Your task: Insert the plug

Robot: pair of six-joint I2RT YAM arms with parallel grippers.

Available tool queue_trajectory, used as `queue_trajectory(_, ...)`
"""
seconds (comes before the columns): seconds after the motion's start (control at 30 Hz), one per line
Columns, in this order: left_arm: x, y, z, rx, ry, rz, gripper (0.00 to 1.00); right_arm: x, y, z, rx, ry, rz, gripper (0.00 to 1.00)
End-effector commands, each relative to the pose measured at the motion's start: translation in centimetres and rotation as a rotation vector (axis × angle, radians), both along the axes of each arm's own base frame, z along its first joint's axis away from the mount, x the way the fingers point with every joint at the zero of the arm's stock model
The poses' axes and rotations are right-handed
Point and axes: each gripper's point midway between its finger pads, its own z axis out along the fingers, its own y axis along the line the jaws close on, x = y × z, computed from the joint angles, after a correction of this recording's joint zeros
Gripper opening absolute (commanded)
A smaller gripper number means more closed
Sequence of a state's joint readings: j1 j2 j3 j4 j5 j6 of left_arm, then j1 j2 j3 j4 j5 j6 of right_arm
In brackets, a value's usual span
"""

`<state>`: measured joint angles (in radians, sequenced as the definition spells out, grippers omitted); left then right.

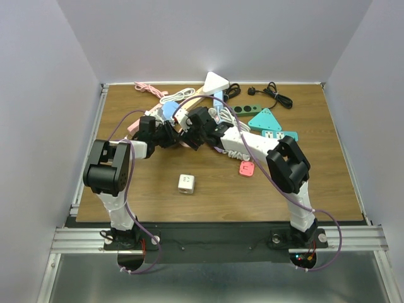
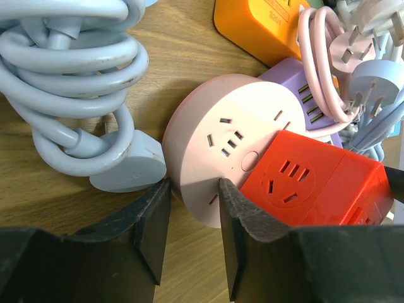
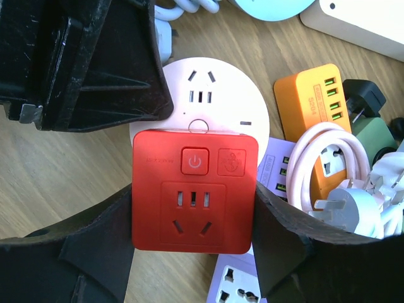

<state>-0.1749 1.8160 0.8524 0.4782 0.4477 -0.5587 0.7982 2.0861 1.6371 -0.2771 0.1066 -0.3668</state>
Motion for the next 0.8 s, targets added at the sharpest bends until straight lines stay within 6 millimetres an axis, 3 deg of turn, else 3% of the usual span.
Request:
queue_trajectory(0.0, 0.6, 1.2, -2.1, 0.08, 0.016, 0.026, 0.41, -0.9, -6.6, -8.5, -0.219, 0.166, -0.111, 0.0)
queue_trajectory(0.2, 0.8, 1.1, -2.4, 0.077, 0.021, 0.016, 0.39, 0.0, -7.4, -8.8, -0.208, 0.176, -0.141, 0.0)
queue_trajectory(0.43, 0.8, 1.0, -2.5, 0.079, 0.021, 0.008, 0.38, 0.5, -8.4, -10.8, -0.216, 0.217, -0.171, 0.0)
queue_trajectory(0.77, 1.2, 0.6, -2.6, 0.063, 0.025, -0.006, 0.38, -0.6, -9.6, -13.8, -0.279, 0.267, -0.18, 0.01)
